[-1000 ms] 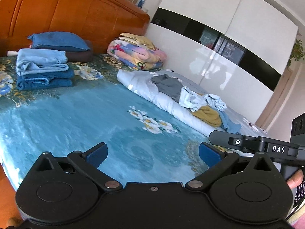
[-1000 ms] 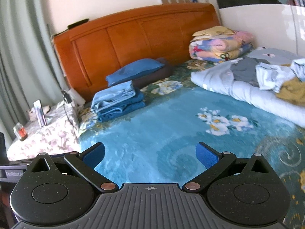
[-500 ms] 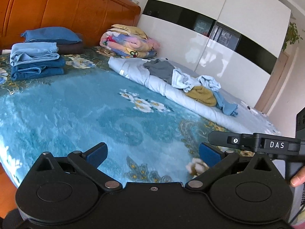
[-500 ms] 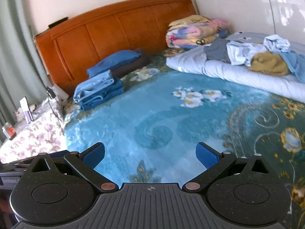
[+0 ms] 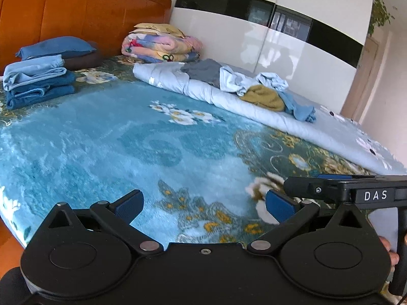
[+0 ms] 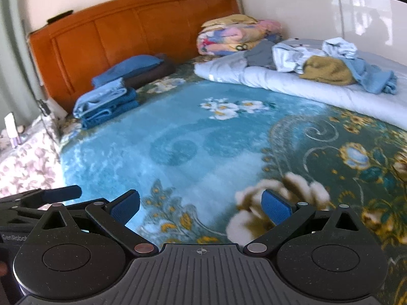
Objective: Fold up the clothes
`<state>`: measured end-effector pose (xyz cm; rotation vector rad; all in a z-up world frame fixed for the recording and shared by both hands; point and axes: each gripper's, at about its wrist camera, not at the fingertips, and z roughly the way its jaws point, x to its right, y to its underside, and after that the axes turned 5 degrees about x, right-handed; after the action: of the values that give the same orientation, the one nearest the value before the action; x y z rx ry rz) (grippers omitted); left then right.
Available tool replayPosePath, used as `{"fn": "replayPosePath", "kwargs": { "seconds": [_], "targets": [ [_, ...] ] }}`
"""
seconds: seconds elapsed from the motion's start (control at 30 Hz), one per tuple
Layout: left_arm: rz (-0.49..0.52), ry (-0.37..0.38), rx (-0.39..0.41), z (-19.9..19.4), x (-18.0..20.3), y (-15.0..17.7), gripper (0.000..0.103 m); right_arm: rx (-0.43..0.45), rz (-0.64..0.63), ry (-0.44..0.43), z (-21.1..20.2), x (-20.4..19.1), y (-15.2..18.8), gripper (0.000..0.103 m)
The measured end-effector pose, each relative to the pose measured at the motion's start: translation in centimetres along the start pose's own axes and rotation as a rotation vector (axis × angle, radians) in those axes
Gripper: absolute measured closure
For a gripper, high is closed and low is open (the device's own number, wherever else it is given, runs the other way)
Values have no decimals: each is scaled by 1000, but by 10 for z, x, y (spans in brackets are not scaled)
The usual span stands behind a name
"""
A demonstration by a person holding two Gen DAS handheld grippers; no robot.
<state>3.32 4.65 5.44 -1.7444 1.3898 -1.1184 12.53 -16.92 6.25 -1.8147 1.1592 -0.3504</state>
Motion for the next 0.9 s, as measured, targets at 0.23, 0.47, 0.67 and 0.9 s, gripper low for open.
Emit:
{"fn": "replayPosePath", "kwargs": {
  "seconds": [0.23, 0.47, 0.67, 0.9],
  "targets": [
    [49, 3, 22, 0, 10, 12, 2, -15, 63, 81, -6, 9, 23, 0],
    [64, 72, 17, 2, 17, 22, 2, -30, 109, 216, -16, 14, 41, 0],
    [106, 63, 33, 3, 22, 35, 2, -49, 127, 290, -26, 13, 58, 0],
    [171, 59, 11, 24, 24, 42, 2, -18, 144, 396, -30, 9, 78, 0]
  ]
}}
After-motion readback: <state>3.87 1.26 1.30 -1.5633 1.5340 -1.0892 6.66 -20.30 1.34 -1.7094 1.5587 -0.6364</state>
